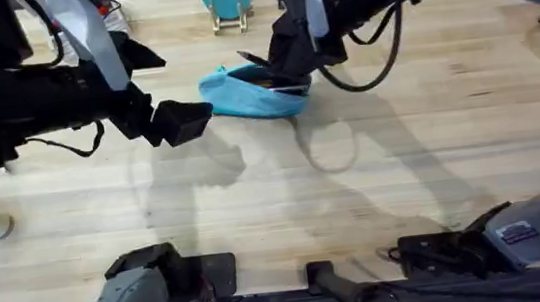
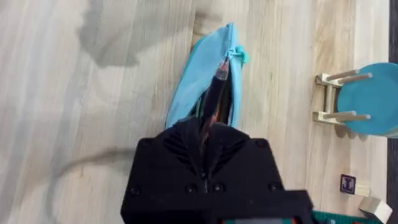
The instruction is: Unzip the bag, pick up the pens from the table one at a time and place them inside, then zip the bag closed.
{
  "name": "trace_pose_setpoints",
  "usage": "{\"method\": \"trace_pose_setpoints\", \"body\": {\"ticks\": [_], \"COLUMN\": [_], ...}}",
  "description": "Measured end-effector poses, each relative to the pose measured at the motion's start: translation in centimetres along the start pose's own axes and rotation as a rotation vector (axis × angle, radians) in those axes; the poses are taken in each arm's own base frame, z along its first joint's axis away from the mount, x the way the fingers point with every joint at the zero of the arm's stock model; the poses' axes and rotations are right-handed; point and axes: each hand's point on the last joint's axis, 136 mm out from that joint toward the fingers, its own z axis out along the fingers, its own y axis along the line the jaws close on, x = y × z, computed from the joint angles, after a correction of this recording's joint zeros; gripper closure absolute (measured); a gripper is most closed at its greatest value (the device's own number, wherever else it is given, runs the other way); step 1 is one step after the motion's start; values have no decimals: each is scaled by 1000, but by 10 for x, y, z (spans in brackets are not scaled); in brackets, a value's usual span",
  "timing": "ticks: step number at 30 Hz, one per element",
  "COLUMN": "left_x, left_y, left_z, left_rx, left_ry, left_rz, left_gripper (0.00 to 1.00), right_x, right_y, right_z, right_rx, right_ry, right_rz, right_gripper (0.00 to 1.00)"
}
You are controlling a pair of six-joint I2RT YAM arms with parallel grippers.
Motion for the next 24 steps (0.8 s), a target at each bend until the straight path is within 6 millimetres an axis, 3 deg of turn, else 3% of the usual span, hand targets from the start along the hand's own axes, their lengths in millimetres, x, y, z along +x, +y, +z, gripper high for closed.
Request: {"method": "trace_pose_setpoints", "body": {"ticks": [15, 24], "left_x": [0, 0], "left_y": [0, 0], "left_z": [0, 0], "left_rx": [0, 0], "left_ry": [0, 0], "left_rz": [0, 0], "left_gripper": [7, 7], "right_x": [19, 19], "right_y": [1, 0], "right_z": [30, 32], "right_rx": [-51, -49], "right_ry": [18, 17], "right_rz": [29, 27], "right_gripper": [969, 969]}}
